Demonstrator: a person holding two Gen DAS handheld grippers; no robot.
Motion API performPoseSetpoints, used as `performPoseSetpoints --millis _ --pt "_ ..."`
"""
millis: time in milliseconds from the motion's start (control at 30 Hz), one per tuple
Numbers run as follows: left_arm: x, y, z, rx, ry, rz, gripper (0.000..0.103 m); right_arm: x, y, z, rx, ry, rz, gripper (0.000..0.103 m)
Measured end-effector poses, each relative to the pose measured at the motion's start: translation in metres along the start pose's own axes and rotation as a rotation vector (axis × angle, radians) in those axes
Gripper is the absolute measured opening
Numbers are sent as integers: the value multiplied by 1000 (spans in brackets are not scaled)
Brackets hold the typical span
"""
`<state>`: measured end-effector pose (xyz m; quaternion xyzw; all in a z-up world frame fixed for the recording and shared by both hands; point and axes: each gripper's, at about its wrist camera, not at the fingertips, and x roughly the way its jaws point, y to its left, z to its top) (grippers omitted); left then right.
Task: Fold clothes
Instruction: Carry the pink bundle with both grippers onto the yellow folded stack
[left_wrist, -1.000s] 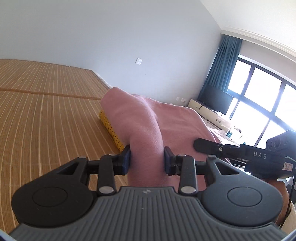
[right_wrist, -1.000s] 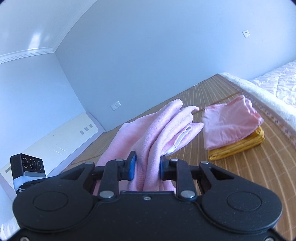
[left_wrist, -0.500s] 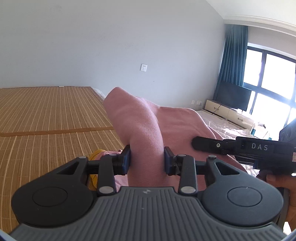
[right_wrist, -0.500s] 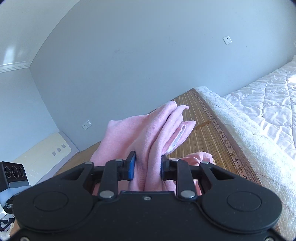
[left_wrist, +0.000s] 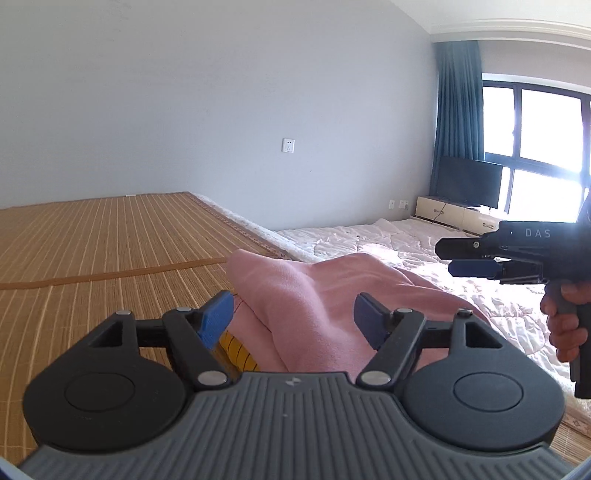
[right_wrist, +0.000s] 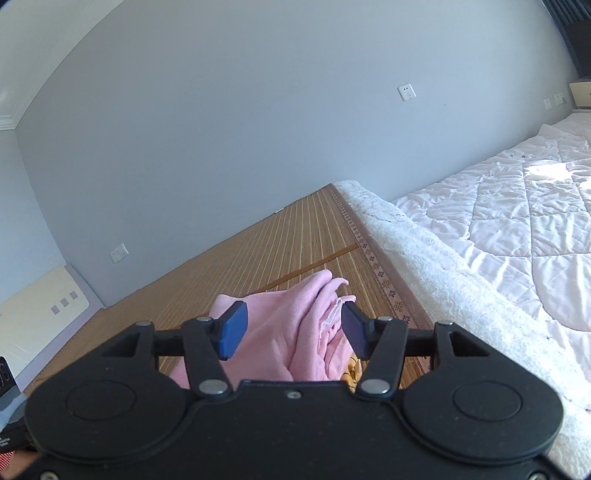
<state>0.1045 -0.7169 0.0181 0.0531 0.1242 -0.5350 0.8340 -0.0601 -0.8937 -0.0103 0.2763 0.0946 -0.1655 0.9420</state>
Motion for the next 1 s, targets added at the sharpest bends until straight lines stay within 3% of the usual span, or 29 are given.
performPoseSetpoints --millis 133,200,267,367,400,533,600,633,667,733,767,867,1000 --pt "-38 -26 -1 87 9 -8 85 -33 17 -19 -38 41 -115 62" --pt "-41 -37 -7 144 10 18 85 -44 18 -37 14 -16 -102 56" --pt "-41 -46 -16 166 0 31 85 -45 13 -49 49 -53 -29 28" --pt "-32 -61 -27 190 6 37 85 -46 6 -66 99 -106 80 22" --pt "-28 -68 -29 211 9 45 85 -40 3 -69 79 -87 102 21" --pt "-31 -68 -49 227 -6 79 85 -25 -20 -72 110 -71 60 13" --pt "-37 -64 -57 218 -26 99 85 -30 -34 -72 171 -101 76 13" --pt "-39 -62 -61 215 -36 109 85 -38 -33 -70 150 -104 44 14" --pt "-44 -61 -64 219 -43 117 85 -46 -33 -68 130 -108 11 25" --pt "-54 -61 -63 227 -63 125 85 -62 -31 -65 89 -114 -53 33" --pt "-59 -62 -62 230 -72 135 85 -69 -30 -63 67 -114 -81 33" --pt "-72 -65 -59 248 -92 174 86 -57 -18 -67 -58 -26 -51 34" --pt "-72 -72 -62 276 -77 233 87 -40 -6 -72 -149 1 -76 35"
